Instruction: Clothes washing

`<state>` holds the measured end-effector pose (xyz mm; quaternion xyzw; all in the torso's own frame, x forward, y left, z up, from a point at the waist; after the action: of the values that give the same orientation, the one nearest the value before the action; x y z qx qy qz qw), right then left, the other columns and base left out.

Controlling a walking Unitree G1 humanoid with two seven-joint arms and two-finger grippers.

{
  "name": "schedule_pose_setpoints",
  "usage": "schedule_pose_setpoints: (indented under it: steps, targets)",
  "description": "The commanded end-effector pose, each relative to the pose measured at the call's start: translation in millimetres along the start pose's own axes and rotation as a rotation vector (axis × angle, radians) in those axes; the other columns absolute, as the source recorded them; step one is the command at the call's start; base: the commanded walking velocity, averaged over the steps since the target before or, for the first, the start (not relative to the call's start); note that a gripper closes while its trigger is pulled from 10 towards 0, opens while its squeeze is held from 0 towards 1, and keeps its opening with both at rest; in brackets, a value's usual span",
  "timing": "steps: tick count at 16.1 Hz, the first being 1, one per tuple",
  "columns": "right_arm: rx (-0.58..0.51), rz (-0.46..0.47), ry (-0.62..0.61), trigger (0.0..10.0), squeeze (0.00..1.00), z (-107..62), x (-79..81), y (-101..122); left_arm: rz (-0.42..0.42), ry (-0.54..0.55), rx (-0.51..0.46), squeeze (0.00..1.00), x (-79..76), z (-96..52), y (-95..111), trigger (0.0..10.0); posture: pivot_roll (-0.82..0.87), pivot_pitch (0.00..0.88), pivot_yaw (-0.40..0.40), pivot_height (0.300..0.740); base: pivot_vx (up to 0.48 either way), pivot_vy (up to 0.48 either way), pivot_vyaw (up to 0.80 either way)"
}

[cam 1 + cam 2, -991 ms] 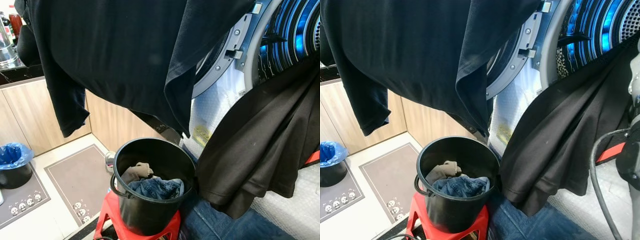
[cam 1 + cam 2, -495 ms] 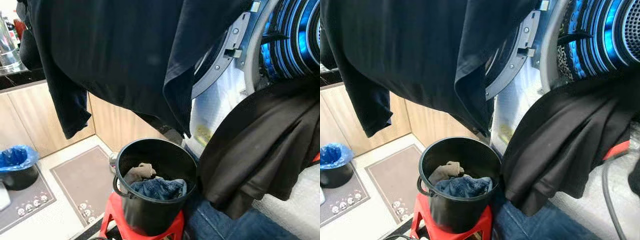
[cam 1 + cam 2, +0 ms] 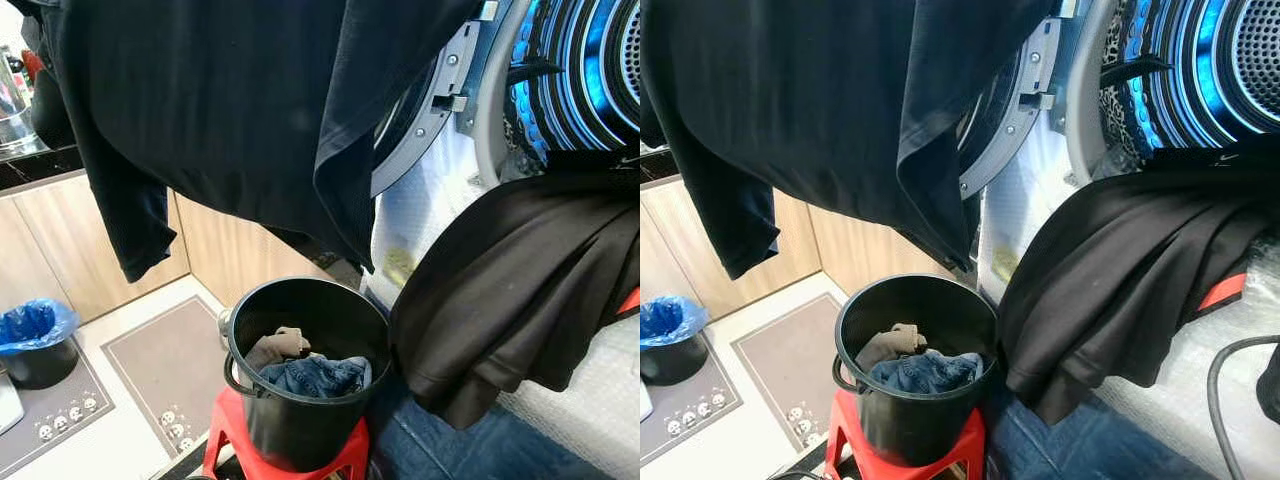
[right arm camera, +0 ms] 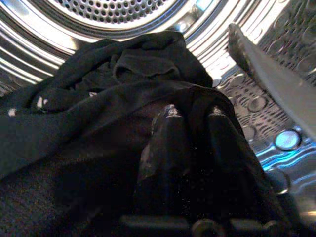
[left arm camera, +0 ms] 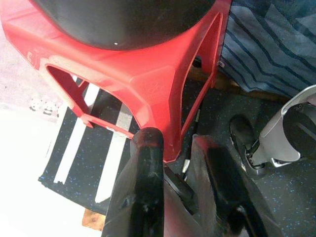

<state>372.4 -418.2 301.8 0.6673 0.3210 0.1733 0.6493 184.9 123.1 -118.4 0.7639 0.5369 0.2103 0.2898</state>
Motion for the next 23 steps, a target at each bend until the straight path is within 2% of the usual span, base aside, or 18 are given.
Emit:
schedule_pose_setpoints:
  steps: [1,2,4,5,6,7,10,13,17,21,23]
  targets:
    - [0.013,-0.035,-0.022,10.0,0.00,0.9,-6.9,-2,-0.018,-0.002,0.128,0.00,-1.3,-10.5,-37,10.0,-0.02,0.053,-0.067,0.740,0.000,0.000,0.00]
    - [0.012,-0.064,-0.034,10.0,0.00,0.5,-7.6,-1,-0.012,0.001,0.127,0.00,-0.8,-10.2,-36,10.0,-0.02,0.049,-0.071,0.740,0.000,0.000,0.00]
    - [0.016,-0.056,-0.040,10.0,0.00,-0.2,-8.9,2,-0.012,0.004,0.129,0.00,-0.2,-10.1,-36,10.0,-0.01,0.047,-0.073,0.740,0.000,0.000,0.00]
    - [0.013,-0.054,-0.034,10.0,0.11,-0.4,-8.5,4,-0.018,0.005,0.128,0.00,0.1,-9.8,-35,10.0,-0.01,0.047,-0.073,0.740,0.000,0.000,0.00]
    - [0.022,-0.051,-0.041,10.0,0.64,-0.3,-10.1,3,-0.016,0.006,0.129,0.00,-0.2,-9.7,-35,10.0,-0.01,0.042,-0.077,0.740,0.000,0.000,0.00]
    - [0.026,-0.039,-0.039,10.0,1.00,-0.2,-10.2,2,-0.016,0.006,0.129,0.00,-0.3,-9.6,-35,10.0,-0.01,0.042,-0.077,0.740,0.000,0.000,0.00]
    - [0.025,-0.011,-0.053,10.0,1.00,-0.4,-14.8,6,-0.013,0.007,0.134,0.00,-0.4,-9.8,-36,10.0,-0.02,0.030,-0.078,0.740,0.000,0.000,0.00]
    - [-0.005,0.002,-0.025,10.0,1.00,-1.7,-9.9,13,-0.018,0.010,0.134,0.00,-0.2,-9.2,-35,10.0,-0.01,0.023,-0.081,0.740,0.000,0.000,0.00]
    - [-0.046,0.079,0.019,10.0,1.00,-3.3,-5.2,22,-0.020,0.013,0.134,0.00,-0.6,-9.3,-36,10.0,-0.01,0.013,-0.084,0.740,0.000,0.000,0.00]
    - [-0.020,0.061,0.057,10.0,1.00,-3.6,-5.1,21,-0.022,0.013,0.134,0.00,-1.1,-9.3,-36,10.0,-0.01,0.008,-0.087,0.740,0.000,0.000,0.00]
    - [-0.018,0.018,0.057,10.0,1.00,-3.5,-7.9,21,-0.022,0.012,0.134,0.00,-1.5,-9.0,-35,10.0,-0.02,0.005,-0.087,0.740,0.000,0.000,0.00]
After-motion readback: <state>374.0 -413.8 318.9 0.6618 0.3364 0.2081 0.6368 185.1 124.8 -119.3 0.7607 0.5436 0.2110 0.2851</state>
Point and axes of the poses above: a point about 5 cm out from each wrist's last joint towards the gripper, its own z axis pointing out of the wrist towards the gripper, its own y axis along the axis of the wrist's last joint, x = y × z, the point moved 4 cm from there along z, pointing out of the wrist towards the gripper, and after that the axes turned 10 degrees about -z, right-handed, at the moved point
